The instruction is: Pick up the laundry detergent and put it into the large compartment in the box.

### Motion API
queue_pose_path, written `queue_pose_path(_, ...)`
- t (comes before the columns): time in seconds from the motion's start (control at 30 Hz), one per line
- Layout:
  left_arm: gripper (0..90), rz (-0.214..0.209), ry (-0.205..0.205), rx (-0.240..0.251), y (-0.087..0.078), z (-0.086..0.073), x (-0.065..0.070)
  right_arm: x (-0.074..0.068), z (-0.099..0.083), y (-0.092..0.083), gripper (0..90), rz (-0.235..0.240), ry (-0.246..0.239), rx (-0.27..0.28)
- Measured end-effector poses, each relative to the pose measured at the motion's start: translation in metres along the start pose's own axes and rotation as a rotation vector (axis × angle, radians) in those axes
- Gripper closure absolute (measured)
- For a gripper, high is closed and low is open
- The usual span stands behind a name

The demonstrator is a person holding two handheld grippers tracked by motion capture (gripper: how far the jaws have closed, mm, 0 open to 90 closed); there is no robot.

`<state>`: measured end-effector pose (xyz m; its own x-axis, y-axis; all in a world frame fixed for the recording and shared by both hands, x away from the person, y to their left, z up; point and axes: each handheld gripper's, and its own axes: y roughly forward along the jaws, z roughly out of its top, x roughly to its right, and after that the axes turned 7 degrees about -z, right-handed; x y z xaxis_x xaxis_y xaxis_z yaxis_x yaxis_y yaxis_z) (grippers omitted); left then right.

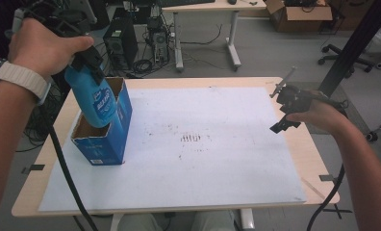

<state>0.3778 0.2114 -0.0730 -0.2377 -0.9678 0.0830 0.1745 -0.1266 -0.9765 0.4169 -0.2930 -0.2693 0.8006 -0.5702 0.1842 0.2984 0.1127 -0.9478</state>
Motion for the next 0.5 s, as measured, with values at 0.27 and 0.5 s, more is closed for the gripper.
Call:
queue_pose_path(0.27,37.7,0.035,-0.066,0.022,0.014,0.005,-0.019,0.002,-0.003,0.003,10.0,0.005,0.009,-0.004)
queue_pose_path(0.5,37.7,0.055,-0.087,0.016,0.034,0.008,-0.029,0.003,-0.003,0.006,10.0,0.008,0.015,-0.012)
